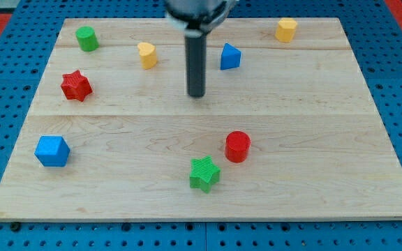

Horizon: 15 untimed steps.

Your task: Push the blue cube to the center of the board

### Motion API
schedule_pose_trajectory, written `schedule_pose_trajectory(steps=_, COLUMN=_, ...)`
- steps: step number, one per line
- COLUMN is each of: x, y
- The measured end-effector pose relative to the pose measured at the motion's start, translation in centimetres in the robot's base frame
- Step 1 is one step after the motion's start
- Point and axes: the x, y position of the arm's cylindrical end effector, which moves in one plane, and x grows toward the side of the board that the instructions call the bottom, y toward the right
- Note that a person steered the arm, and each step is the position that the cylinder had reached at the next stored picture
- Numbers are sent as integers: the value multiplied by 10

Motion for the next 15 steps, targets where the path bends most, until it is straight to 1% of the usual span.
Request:
schedule_pose_trajectory(steps=2, x=124, y=-80)
schedule_pose_trajectory(steps=3, x=157, y=-142)
schedule_pose_trajectory(steps=4, x=149, y=-200)
schedule_pose_trajectory(steps=5, x=117, y=-216)
schedule_pose_trajectory(steps=6, x=105, y=-188)
schedule_pose_trajectory(steps=7, x=68, y=-221)
schedule_pose_trajectory(steps=8, x=43, y=-216)
schedule_pose_trajectory(steps=11, x=46, y=-144)
schedule_pose_trajectory(steps=12, x=41, y=-137)
schedule_pose_trajectory(steps=13, x=40, y=-101)
schedule_pose_trajectory(steps=15, x=55, y=-40)
